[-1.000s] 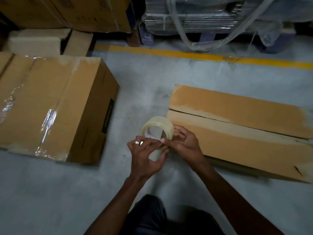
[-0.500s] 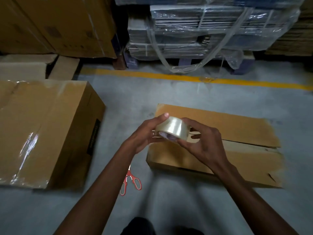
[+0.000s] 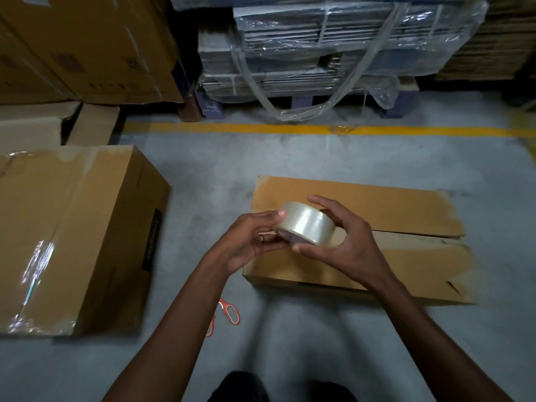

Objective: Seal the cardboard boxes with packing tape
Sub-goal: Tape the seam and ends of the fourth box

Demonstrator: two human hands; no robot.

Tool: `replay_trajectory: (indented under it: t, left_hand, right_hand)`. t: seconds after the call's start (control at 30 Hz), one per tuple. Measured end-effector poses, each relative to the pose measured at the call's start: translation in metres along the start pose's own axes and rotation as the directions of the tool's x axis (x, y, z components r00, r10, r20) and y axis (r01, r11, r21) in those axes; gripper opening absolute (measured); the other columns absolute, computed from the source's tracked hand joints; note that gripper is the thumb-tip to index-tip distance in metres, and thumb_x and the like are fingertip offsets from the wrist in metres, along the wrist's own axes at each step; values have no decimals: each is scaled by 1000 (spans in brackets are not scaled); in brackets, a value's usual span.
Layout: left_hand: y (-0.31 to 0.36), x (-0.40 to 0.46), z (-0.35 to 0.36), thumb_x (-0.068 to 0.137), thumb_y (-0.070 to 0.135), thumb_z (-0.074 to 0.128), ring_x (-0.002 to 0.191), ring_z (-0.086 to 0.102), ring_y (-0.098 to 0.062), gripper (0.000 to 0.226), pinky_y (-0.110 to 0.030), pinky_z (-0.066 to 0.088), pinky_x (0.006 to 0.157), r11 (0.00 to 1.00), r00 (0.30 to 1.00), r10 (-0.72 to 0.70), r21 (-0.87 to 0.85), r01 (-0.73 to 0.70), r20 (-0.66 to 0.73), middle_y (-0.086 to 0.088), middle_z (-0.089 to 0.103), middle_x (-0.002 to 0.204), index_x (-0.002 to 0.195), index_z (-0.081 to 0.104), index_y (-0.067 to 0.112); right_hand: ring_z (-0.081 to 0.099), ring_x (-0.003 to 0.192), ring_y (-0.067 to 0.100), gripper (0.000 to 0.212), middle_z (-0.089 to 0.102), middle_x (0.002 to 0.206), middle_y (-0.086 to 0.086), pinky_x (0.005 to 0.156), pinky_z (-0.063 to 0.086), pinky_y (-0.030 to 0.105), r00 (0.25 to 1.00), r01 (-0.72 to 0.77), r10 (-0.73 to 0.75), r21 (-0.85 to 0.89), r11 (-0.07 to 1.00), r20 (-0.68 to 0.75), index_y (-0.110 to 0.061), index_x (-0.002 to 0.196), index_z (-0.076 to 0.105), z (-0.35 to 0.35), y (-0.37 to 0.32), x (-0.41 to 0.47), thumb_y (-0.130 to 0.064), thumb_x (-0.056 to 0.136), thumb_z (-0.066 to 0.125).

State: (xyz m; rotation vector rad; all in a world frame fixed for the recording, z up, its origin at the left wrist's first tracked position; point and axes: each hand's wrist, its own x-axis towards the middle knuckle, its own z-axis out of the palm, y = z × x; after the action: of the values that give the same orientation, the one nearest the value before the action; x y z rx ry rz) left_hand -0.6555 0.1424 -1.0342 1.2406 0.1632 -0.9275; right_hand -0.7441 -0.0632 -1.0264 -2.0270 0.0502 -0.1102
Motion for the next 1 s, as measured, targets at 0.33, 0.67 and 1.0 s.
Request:
replay_trajectory:
  t: [0.33,0.67,1.0]
  left_hand:
    - [21,-1,27,75,50,81,106,72,-15,52,-32,57,92,942,998,40,332,-51,37,-1,76,114,114,77,16]
    - [-14,0,58,48,58,97,111,68,-6,90,-36,57,100,808,959,267,565,-168,-96,9,74,122,128,71,26]
    - [3,3,42,57,28,88,103,72,-33,65,-44,61,83,978,989,-141,-151,146,42,-17,71,112,116,70,5]
  right_hand:
    - [63,79,7,47,71,89,-13,67,45,15,998,-70,67,-179,981,-23,-30,109,70,0,3,-14,-23,67,90]
    - [69,87,5,52,74,95,-11,72,50,18,972,-225,227,-37,974,56,-31,112,72,-11,-4,-8,-32,63,88]
    - [57,126,19,80,66,134,6,107,42,39,928,-174,22,382,908,371,-8,141,57,-52,7,-17,4,68,88]
